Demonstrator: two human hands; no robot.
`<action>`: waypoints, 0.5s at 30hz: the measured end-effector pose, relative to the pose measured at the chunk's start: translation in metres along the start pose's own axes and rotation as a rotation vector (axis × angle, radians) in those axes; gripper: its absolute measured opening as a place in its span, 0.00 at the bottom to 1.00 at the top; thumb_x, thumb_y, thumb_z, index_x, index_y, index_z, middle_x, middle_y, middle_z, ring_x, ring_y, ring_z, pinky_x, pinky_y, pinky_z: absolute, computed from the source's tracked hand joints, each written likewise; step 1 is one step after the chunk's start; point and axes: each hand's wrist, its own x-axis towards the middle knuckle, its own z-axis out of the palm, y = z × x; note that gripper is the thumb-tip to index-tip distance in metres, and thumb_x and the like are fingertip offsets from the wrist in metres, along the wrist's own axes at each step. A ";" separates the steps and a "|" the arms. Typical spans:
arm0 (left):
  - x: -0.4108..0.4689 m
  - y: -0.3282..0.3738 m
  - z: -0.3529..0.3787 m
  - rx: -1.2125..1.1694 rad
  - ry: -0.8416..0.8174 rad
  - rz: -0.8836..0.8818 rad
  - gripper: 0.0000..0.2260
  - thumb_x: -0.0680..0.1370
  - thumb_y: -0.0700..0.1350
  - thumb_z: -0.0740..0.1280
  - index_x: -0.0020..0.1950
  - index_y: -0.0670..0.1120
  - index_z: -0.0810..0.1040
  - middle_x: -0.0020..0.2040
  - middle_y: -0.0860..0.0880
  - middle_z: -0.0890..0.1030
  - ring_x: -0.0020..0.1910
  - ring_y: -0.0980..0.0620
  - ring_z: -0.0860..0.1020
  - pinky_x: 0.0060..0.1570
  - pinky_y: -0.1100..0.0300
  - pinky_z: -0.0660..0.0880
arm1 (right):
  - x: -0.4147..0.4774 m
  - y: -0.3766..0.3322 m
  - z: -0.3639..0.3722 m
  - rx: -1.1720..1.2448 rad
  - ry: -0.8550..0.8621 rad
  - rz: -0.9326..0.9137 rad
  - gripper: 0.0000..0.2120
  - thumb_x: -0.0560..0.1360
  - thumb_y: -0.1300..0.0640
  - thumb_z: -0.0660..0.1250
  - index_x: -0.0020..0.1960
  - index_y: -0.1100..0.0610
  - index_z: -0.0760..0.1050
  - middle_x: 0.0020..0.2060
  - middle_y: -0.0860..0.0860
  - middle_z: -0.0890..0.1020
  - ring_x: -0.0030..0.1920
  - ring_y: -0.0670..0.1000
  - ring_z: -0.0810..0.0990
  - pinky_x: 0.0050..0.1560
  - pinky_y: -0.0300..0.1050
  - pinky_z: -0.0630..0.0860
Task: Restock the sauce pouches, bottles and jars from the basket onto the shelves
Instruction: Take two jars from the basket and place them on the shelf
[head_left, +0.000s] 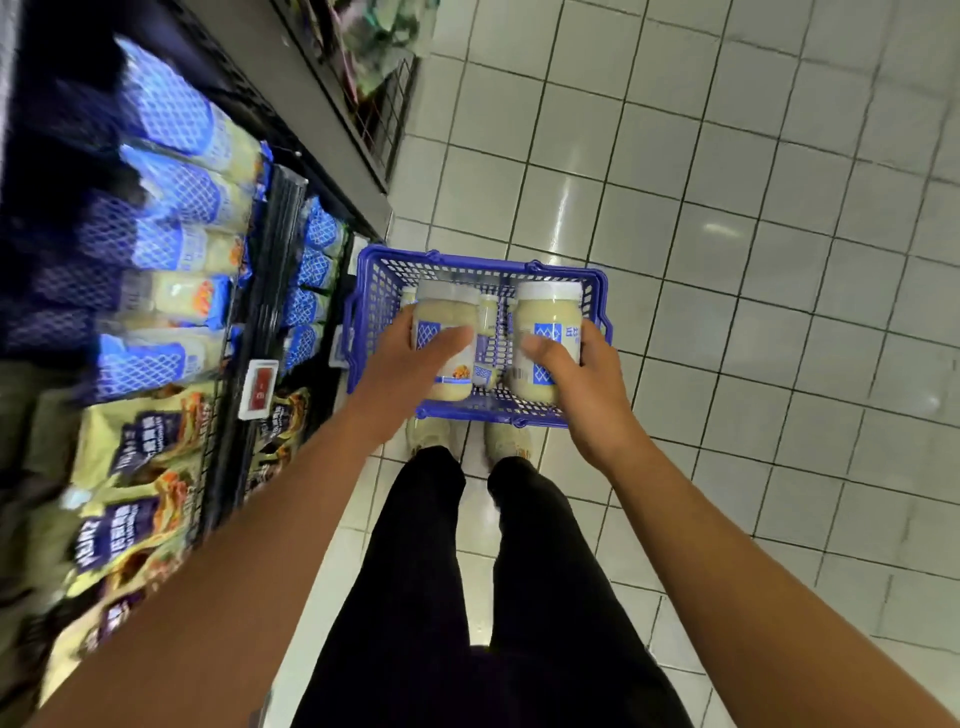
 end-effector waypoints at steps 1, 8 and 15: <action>-0.010 0.012 0.003 -0.014 0.017 0.017 0.15 0.67 0.55 0.73 0.52 0.56 0.79 0.45 0.57 0.86 0.44 0.57 0.85 0.36 0.63 0.79 | -0.008 -0.012 0.001 0.000 -0.009 -0.005 0.20 0.69 0.48 0.74 0.58 0.52 0.76 0.49 0.52 0.85 0.49 0.53 0.86 0.42 0.44 0.82; -0.068 0.078 0.022 -0.161 0.122 0.120 0.10 0.73 0.49 0.72 0.54 0.53 0.79 0.46 0.55 0.86 0.47 0.53 0.85 0.39 0.54 0.82 | -0.056 -0.094 0.002 -0.061 -0.131 -0.131 0.17 0.68 0.48 0.73 0.53 0.53 0.77 0.44 0.52 0.84 0.42 0.51 0.85 0.36 0.41 0.79; -0.130 0.118 0.032 -0.264 0.256 0.271 0.14 0.71 0.53 0.73 0.55 0.52 0.80 0.48 0.51 0.86 0.49 0.49 0.84 0.40 0.52 0.82 | -0.101 -0.143 0.001 -0.117 -0.312 -0.240 0.27 0.62 0.41 0.72 0.55 0.55 0.77 0.38 0.47 0.84 0.36 0.46 0.83 0.33 0.38 0.77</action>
